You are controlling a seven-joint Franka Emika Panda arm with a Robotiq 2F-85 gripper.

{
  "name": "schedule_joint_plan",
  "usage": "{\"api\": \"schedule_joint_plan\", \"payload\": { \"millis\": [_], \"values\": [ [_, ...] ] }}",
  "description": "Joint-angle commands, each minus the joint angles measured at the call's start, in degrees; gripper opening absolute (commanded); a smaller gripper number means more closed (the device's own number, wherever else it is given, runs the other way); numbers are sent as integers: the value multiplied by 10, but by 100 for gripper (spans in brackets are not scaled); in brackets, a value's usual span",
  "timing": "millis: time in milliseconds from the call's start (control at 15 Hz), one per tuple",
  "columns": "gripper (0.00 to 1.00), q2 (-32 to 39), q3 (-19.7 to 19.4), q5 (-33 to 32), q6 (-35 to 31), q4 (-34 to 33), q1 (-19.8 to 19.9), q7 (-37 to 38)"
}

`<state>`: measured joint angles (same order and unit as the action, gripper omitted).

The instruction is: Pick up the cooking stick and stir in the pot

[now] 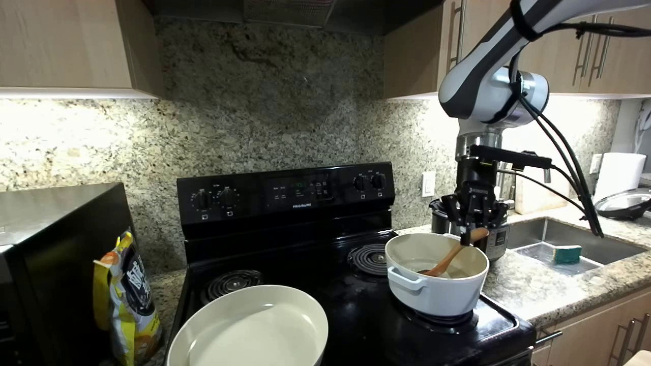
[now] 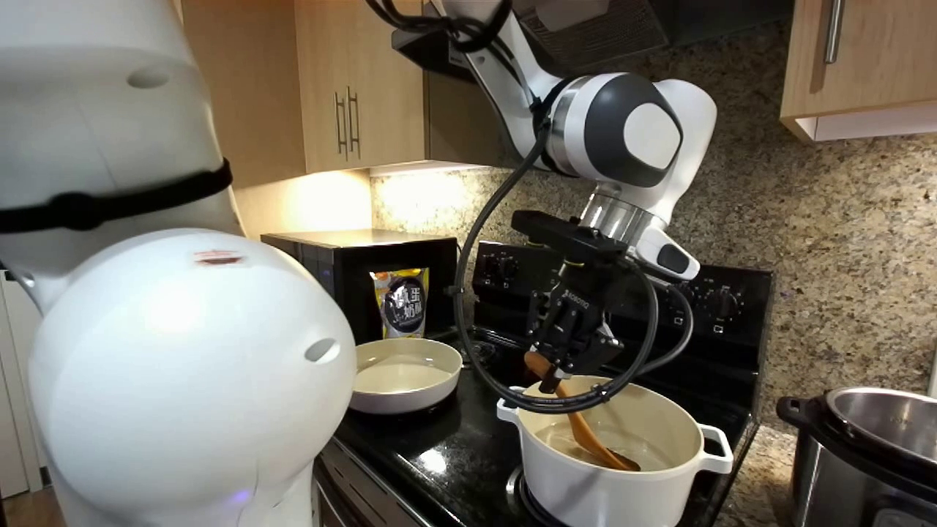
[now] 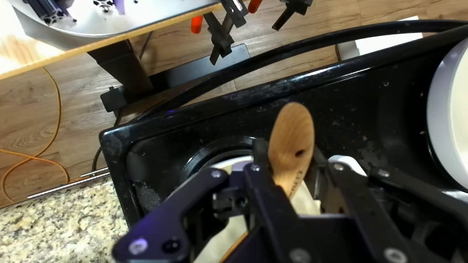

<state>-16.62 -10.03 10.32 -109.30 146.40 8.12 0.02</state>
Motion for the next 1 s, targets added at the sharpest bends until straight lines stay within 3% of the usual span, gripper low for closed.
{"api": "schedule_joint_plan", "payload": {
  "millis": [0,400,933],
  "values": [
    [10,43,-17,27,19,-36,10,-6],
    [10,102,-29,49,38,-81,12,-10],
    [10,145,-14,35,87,-116,7,-22]
  ]
}}
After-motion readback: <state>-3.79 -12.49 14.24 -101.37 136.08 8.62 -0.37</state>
